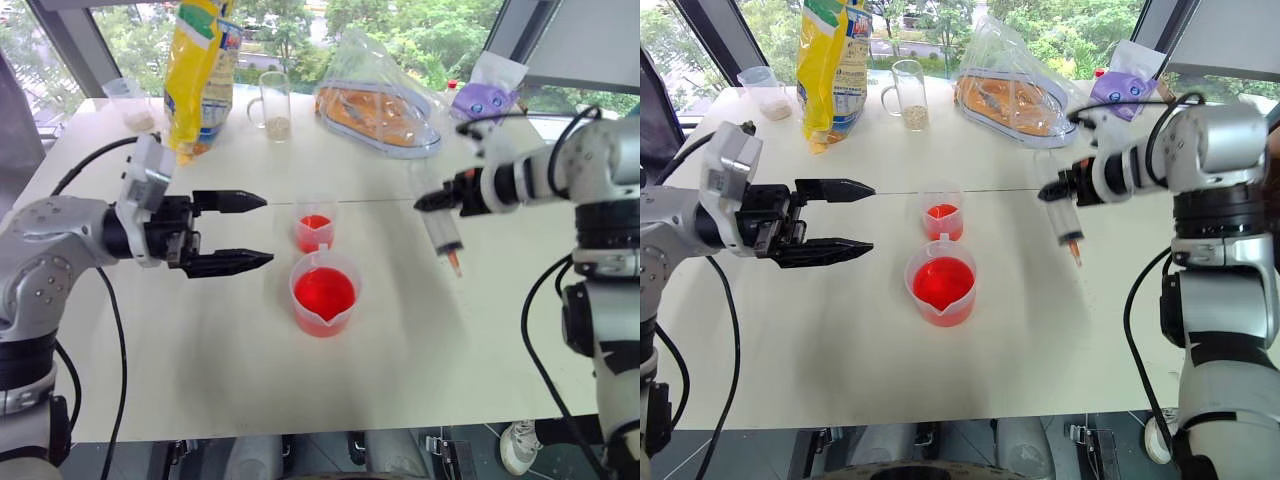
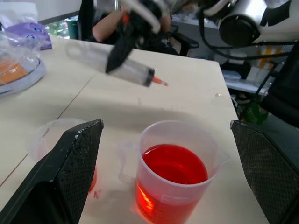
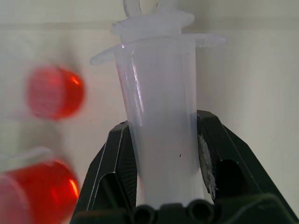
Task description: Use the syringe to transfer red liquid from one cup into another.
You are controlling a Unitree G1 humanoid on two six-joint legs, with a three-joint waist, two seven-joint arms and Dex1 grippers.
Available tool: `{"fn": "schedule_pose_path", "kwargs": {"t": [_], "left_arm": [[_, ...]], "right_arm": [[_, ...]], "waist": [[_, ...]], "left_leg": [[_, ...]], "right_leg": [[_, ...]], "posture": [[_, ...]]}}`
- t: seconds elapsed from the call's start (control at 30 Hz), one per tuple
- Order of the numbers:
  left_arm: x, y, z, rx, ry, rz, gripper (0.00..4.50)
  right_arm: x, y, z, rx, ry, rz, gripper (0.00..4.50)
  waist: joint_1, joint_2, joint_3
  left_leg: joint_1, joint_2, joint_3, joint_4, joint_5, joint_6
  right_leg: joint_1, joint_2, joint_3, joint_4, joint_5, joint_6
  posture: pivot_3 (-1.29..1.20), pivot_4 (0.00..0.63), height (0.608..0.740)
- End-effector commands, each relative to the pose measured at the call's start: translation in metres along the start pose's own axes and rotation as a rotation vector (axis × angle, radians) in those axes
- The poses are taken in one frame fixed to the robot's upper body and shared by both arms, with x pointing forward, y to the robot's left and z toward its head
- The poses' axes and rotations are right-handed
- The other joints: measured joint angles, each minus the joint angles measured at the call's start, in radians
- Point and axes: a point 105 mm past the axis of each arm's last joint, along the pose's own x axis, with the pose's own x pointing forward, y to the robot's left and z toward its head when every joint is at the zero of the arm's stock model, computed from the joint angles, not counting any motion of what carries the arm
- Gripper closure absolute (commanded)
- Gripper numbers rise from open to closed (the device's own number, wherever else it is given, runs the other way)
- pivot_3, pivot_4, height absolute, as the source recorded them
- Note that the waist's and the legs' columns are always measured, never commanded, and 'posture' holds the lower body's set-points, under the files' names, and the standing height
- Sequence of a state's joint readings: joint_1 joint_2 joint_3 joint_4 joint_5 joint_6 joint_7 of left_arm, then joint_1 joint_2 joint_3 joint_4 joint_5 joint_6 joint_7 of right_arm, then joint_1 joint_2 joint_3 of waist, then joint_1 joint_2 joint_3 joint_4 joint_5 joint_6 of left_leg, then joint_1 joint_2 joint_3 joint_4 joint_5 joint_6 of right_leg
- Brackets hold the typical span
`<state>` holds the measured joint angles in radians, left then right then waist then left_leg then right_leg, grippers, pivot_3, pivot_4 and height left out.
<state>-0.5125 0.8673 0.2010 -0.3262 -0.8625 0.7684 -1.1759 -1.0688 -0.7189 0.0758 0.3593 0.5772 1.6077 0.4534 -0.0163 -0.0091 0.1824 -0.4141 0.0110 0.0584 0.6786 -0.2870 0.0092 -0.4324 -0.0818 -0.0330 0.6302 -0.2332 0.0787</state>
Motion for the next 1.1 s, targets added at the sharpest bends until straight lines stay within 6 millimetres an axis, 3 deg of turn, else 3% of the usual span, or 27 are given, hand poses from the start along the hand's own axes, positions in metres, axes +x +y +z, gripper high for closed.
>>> {"fn": "schedule_pose_path", "kwargs": {"t": [0.03, 0.23, 0.3, 0.33, 0.43, 0.47, 0.63, 0.73, 0.87, 1.1], "left_arm": [[-0.002, -0.001, 0.006, 0.042, 0.008, 0.000, 0.01], [-0.001, -0.002, 0.006, 0.045, 0.017, 0.013, 0.01], [-0.001, -0.002, 0.006, 0.043, 0.016, 0.017, 0.00], [-0.001, -0.003, 0.006, 0.042, 0.014, 0.019, 0.00], [-0.002, -0.004, 0.006, 0.039, 0.014, 0.022, 0.00], [-0.002, -0.004, 0.006, 0.039, 0.014, 0.023, 0.00], [-0.005, -0.006, 0.005, 0.037, 0.026, 0.032, 0.00], [-0.009, -0.005, 0.005, 0.035, 0.034, 0.045, 0.00], [-0.015, -0.005, 0.002, 0.036, 0.054, 0.063, 0.00], [-0.022, -0.008, -0.004, 0.032, 0.084, 0.082, 0.00]], "right_arm": [[0.001, -0.002, -0.001, 0.016, -0.009, -0.026, 3.10], [0.016, -0.006, -0.015, 0.063, 0.024, -0.049, 3.10], [0.020, -0.005, -0.018, 0.072, 0.030, -0.051, 2.10], [0.022, -0.004, -0.019, 0.072, 0.034, -0.046, 1.84], [0.023, 0.001, -0.024, 0.056, 0.044, -0.020, 0.29], [0.023, 0.001, -0.024, 0.053, 0.044, -0.016, 0.07], [0.005, 0.017, -0.014, -0.049, -0.020, 0.034, 0.07], [-0.036, 0.050, 0.002, -0.284, -0.154, 0.148, 0.07], [-0.069, 0.071, -0.005, -0.526, -0.238, 0.272, 0.07], [-0.104, 0.057, -0.027, -0.838, -0.245, 0.306, 0.07]], "waist": [[-0.001, 0.000, 0.000], [0.000, 0.000, 0.000], [0.000, 0.000, 0.000], [0.000, 0.000, 0.000], [0.001, 0.000, 0.000], [0.001, 0.000, 0.000], [0.002, 0.000, 0.000], [0.002, 0.000, 0.000], [0.003, 0.000, 0.000], [0.006, 0.000, 0.000]], "left_leg": [[0.000, 0.000, 0.000, 0.000, 0.000, 0.000], [0.000, 0.002, 0.000, 0.001, 0.000, 0.000], [0.000, 0.002, 0.000, 0.001, 0.000, 0.000], [0.000, 0.002, 0.000, 0.001, 0.000, 0.000], [-0.001, 0.002, 0.000, 0.001, 0.000, 0.000], [-0.001, 0.002, 0.000, 0.001, 0.000, 0.000], [-0.001, 0.002, 0.000, 0.002, 0.000, 0.000], [-0.002, 0.002, 0.000, 0.002, 0.000, 0.000], [-0.004, 0.002, -0.002, 0.002, -0.001, 0.001], [-0.004, 0.001, -0.001, 0.004, -0.001, 0.001]], "right_leg": [[0.000, 0.001, 0.000, 0.000, 0.001, 0.001], [-0.001, 0.004, 0.000, 0.000, 0.003, 0.005], [-0.001, 0.004, 0.000, 0.000, 0.003, 0.006], [0.000, 0.004, 0.000, 0.000, 0.003, 0.006], [0.000, 0.004, 0.000, 0.000, 0.003, 0.006], [0.000, 0.004, 0.000, 0.000, 0.003, 0.006], [0.000, 0.004, 0.000, 0.000, 0.003, 0.006], [-0.002, 0.004, 0.000, 0.000, 0.003, 0.007], [-0.002, 0.005, 0.000, 0.000, 0.001, 0.008], [-0.001, 0.004, 0.000, -0.001, 0.001, 0.009]], "posture": [[0.00, 0.150, 0.740], [0.00, 0.150, 0.740], [0.00, 0.150, 0.740], [0.00, 0.150, 0.740], [0.00, 0.150, 0.740], [0.00, 0.150, 0.740], [0.00, 0.150, 0.740], [0.00, 0.150, 0.740], [0.00, 0.150, 0.740], [0.00, 0.150, 0.740]]}}
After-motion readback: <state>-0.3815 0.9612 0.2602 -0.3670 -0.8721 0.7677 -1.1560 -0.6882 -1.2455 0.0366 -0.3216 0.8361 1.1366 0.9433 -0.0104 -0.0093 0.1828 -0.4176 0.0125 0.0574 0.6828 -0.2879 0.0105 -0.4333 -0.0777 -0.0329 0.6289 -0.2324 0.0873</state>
